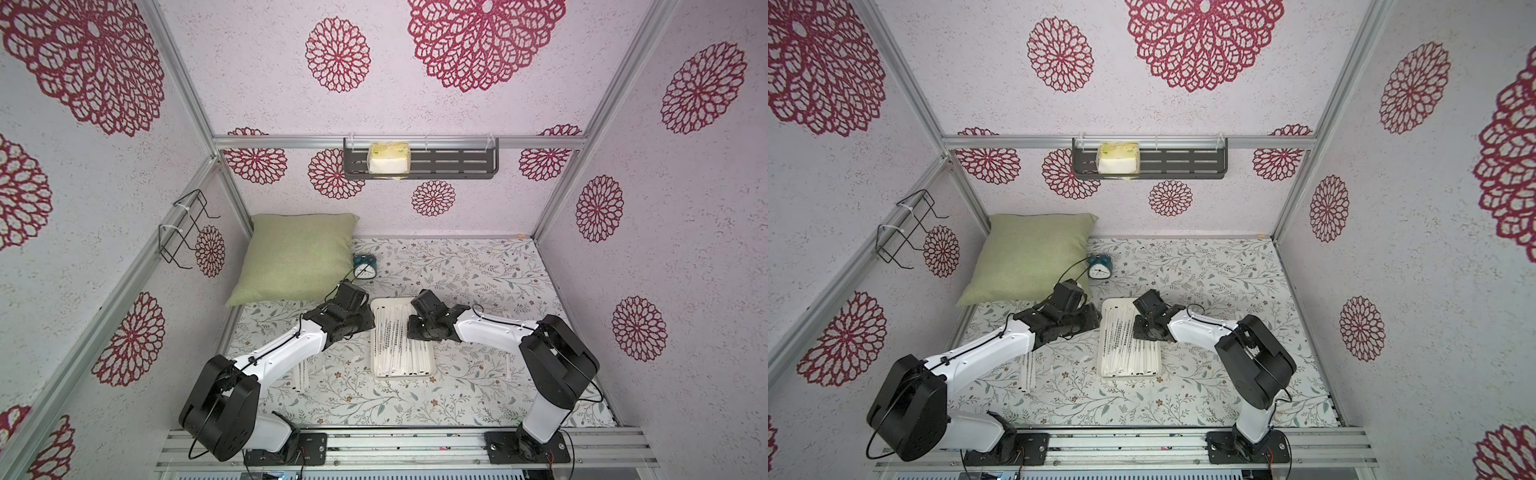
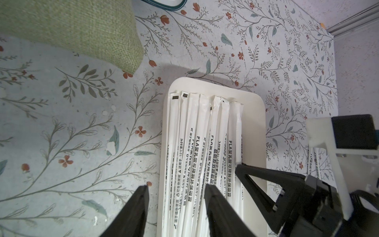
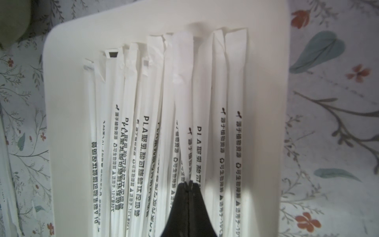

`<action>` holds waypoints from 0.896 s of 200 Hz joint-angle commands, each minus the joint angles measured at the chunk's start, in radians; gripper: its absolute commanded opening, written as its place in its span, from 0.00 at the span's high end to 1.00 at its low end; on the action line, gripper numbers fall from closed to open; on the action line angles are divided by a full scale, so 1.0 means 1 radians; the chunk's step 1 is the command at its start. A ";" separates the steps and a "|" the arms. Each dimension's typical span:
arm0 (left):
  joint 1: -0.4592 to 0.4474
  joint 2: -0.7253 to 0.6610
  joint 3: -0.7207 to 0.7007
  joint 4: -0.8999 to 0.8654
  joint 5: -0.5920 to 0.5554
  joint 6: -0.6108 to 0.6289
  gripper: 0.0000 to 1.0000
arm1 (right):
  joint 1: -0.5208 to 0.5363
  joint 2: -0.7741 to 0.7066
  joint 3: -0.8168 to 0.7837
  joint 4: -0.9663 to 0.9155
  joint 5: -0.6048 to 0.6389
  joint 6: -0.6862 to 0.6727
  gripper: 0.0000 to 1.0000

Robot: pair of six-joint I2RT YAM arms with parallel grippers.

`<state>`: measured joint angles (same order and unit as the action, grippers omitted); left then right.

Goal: Put the straws into the storage box
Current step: Place the straw in the storage box, then pick up the straw from the center of the board.

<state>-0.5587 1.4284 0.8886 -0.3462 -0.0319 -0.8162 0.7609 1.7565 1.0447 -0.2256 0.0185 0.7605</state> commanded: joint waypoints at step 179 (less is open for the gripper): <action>-0.318 0.246 0.329 -0.081 -0.099 0.174 0.41 | -0.638 -0.447 -0.304 -0.260 0.212 -0.240 0.52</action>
<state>-0.8410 1.6001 1.1782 -0.4320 -0.1650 -0.6739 0.1715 1.2968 0.7620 -0.4816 0.1143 0.5903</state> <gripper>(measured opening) 0.591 0.477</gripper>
